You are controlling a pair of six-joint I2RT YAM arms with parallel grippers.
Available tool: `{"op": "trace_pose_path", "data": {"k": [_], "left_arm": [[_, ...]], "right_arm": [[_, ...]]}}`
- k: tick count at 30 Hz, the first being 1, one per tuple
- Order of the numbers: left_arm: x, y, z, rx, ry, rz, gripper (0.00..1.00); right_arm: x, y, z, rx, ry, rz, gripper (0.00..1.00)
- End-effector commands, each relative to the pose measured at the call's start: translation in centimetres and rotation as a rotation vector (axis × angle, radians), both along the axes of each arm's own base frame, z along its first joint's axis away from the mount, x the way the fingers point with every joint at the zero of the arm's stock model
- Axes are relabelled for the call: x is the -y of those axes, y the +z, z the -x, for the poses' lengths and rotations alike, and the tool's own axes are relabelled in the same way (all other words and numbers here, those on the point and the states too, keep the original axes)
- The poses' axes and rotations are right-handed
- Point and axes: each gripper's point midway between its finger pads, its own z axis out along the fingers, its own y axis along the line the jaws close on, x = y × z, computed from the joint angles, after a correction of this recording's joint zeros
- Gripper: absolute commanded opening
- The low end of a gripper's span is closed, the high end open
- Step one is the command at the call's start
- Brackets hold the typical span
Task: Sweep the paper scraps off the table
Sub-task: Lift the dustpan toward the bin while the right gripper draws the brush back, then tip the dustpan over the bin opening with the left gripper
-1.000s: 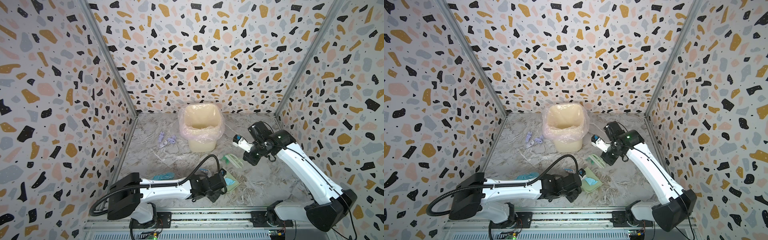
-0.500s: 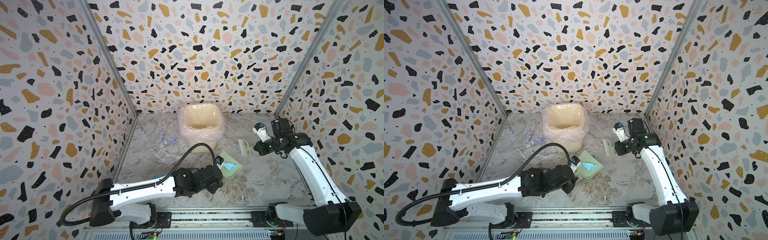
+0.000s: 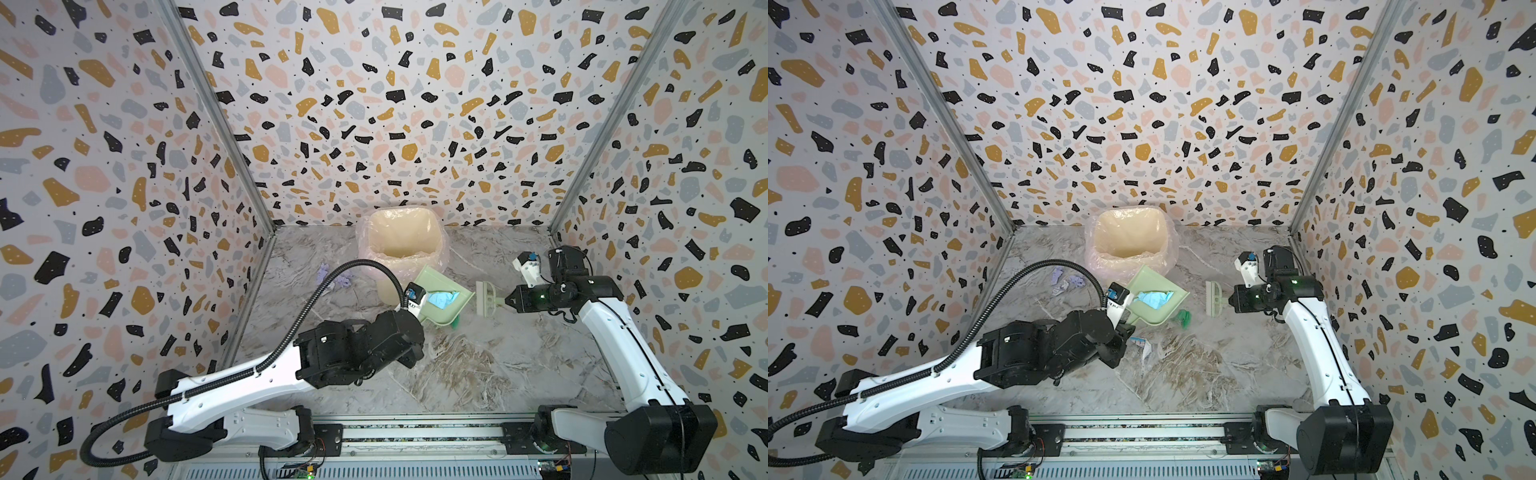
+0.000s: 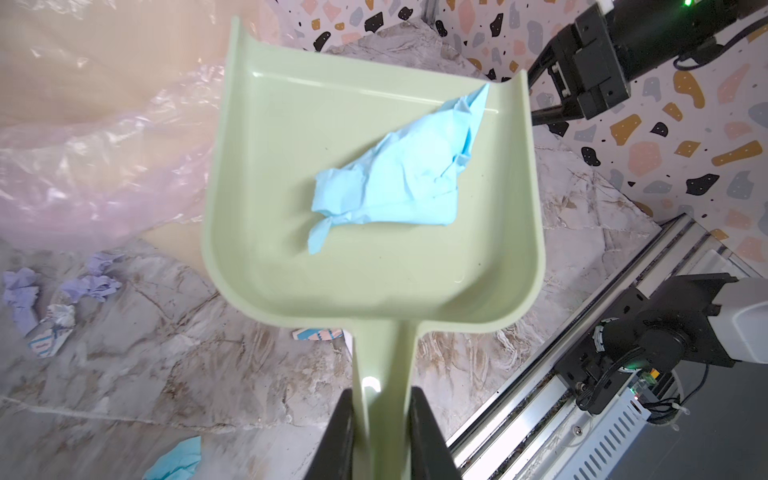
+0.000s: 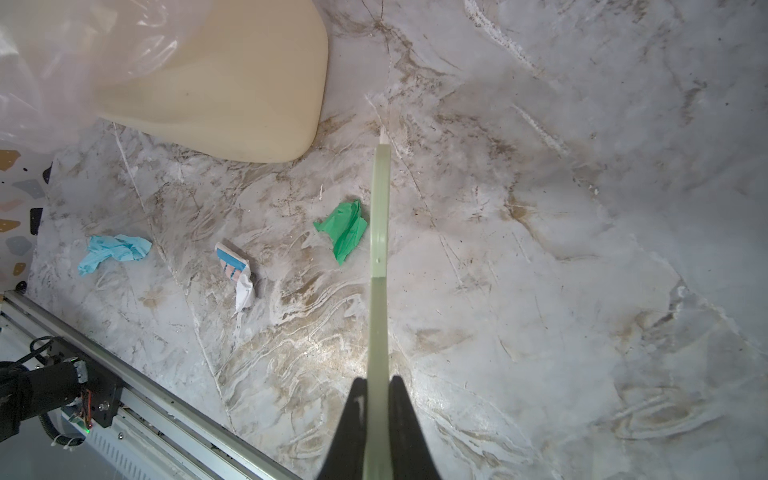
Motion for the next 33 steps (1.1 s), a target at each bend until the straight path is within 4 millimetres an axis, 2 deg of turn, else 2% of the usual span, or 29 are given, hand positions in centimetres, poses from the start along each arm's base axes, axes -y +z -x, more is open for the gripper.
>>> {"op": "trace_pose_path", "data": {"k": [1,5,9,15,18,23,33], "left_arm": [[-3.7,1.4,-1.5,0.028,0.076,-0.064,0.0],[-6.9,3.0,-3.5,0.056,0.137,-0.13,0.0],[-9.1,4.4,-6.0,0.079,0.18,-0.177,0.0],[-13.3,5.1,-10.3,0.086,0.265,-0.249,0.0],[-14.5,5.6,-12.1,0.092,0.284,-0.281,0.0],[-14.4,6.0,-14.1,0.111,0.259,-0.37,0.0],[-14.7,5.1,-18.0,0.159,0.238,-0.644,0.0]], "right_arm": [[0.4,0.4,0.1,0.01,-0.03,-0.01,0.0],[0.6,0.4,-0.1,0.013,-0.039,-0.015,0.0],[0.6,0.3,-0.1,0.009,-0.043,-0.025,0.0],[0.5,0.4,-0.1,0.014,-0.044,-0.036,0.0],[0.4,0.2,-0.1,0.014,-0.044,-0.043,0.0],[0.2,-0.3,0.0,0.003,-0.038,-0.055,0.0],[-0.2,-0.4,0.5,-0.006,-0.027,-0.084,0.0]]}}
